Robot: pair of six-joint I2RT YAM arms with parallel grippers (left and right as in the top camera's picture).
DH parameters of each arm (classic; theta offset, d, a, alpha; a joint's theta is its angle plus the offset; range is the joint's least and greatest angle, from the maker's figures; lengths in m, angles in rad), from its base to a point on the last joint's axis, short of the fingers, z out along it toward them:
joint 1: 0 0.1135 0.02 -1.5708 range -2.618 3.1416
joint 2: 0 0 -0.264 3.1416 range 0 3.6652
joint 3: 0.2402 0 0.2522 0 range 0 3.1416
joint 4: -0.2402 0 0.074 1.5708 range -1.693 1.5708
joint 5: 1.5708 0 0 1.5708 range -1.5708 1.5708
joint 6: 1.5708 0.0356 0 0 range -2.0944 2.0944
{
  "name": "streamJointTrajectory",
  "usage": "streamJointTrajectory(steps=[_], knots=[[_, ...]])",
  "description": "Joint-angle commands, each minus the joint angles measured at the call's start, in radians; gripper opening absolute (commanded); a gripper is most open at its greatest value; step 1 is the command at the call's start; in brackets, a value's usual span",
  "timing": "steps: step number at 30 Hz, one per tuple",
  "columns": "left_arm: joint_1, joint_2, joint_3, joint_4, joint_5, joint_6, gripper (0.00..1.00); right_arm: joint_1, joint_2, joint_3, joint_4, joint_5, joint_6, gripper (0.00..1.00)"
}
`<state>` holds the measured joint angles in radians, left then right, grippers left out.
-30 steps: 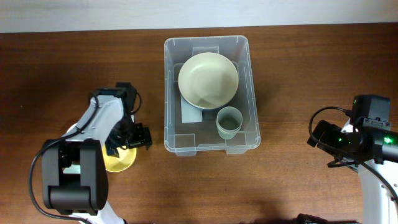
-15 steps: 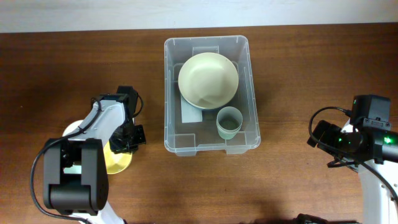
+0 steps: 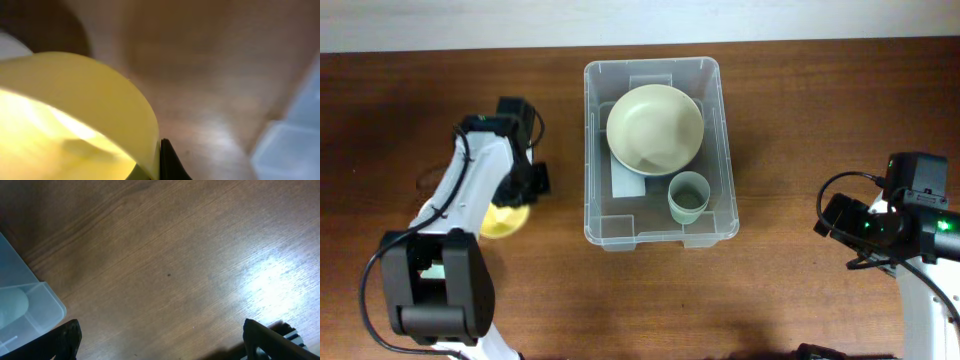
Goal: Pack container
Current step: 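Move the left gripper to the yellow bowl and grasp its rim, then carry the yellow bowl into the bin beside the cups and release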
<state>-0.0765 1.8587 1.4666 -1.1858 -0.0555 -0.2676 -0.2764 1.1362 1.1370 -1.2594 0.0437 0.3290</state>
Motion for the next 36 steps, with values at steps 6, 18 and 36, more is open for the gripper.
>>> streamJointTrajectory(steps=[6,18,36], knots=[[-0.181,-0.031,0.424,-0.2,0.068,0.138,0.0,-0.005,-0.002,0.016,0.001,-0.002,-0.007,0.99],[-0.527,-0.028,0.422,-0.22,-0.004,-0.029,0.0,-0.005,-0.002,0.016,0.0,-0.003,-0.007,0.99],[-0.585,-0.026,0.131,0.003,0.085,-0.077,0.01,-0.005,-0.002,0.016,0.0,-0.006,-0.007,0.99]])
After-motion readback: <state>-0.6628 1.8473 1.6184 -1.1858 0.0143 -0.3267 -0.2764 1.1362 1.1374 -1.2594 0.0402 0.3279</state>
